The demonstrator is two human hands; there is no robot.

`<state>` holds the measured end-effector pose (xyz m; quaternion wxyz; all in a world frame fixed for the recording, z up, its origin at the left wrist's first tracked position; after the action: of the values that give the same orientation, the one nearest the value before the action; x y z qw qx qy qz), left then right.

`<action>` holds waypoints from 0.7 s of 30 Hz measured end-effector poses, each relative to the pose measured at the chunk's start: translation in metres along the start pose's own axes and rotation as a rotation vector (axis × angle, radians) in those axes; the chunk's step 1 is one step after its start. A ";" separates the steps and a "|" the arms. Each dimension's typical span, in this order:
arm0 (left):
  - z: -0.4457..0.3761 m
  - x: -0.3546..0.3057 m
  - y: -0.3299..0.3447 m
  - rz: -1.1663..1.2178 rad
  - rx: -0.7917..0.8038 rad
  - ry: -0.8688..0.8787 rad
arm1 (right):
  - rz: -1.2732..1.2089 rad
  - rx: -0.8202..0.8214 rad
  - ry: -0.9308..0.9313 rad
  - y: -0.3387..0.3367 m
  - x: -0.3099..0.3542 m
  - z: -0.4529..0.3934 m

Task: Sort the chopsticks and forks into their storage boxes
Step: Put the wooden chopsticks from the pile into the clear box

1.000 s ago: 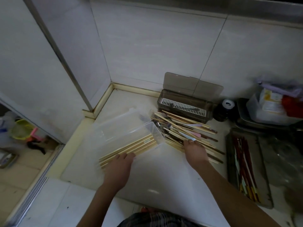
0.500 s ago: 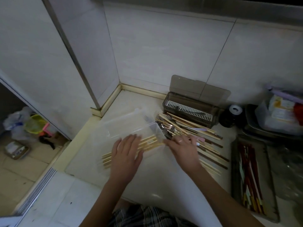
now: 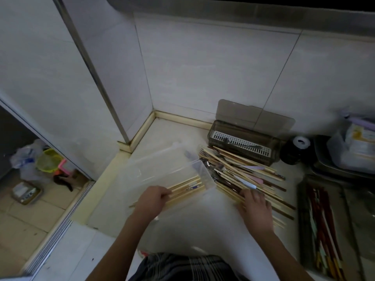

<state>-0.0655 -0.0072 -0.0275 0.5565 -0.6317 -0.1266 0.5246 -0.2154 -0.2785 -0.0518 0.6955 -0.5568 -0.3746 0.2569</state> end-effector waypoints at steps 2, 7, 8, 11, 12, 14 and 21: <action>-0.004 0.002 0.002 0.022 -0.007 -0.025 | 0.030 0.048 0.072 0.010 -0.013 0.006; -0.001 -0.003 -0.001 0.006 -0.103 -0.044 | 0.034 0.087 0.069 0.009 -0.012 -0.002; 0.001 -0.006 -0.002 0.006 -0.147 -0.038 | 0.014 0.085 0.066 0.008 -0.011 -0.003; 0.006 -0.021 -0.006 0.068 -0.277 -0.001 | -0.089 0.019 0.084 -0.004 -0.013 -0.002; 0.007 -0.029 -0.009 0.091 -0.317 0.007 | -0.121 -0.003 0.099 -0.009 -0.015 -0.001; 0.006 -0.046 -0.015 0.114 -0.369 0.042 | -0.187 -0.027 0.111 -0.019 -0.020 0.000; -0.003 -0.102 -0.017 0.085 -0.308 0.271 | -0.065 -0.166 0.004 -0.044 -0.012 0.002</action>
<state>-0.0983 -0.0791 0.0396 0.4428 -0.7788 -0.1025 0.4323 -0.2264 -0.2973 -0.0122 0.6556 -0.6007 -0.4111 0.2010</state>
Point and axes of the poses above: each hand's wrist, its own z-axis away from the middle knuckle, its own y-axis out of the palm, x = y × z, the point moved 4 cm from there along -z, towards the middle knuckle, and after that the axes turned 8 degrees about y, right-handed, at the moved point
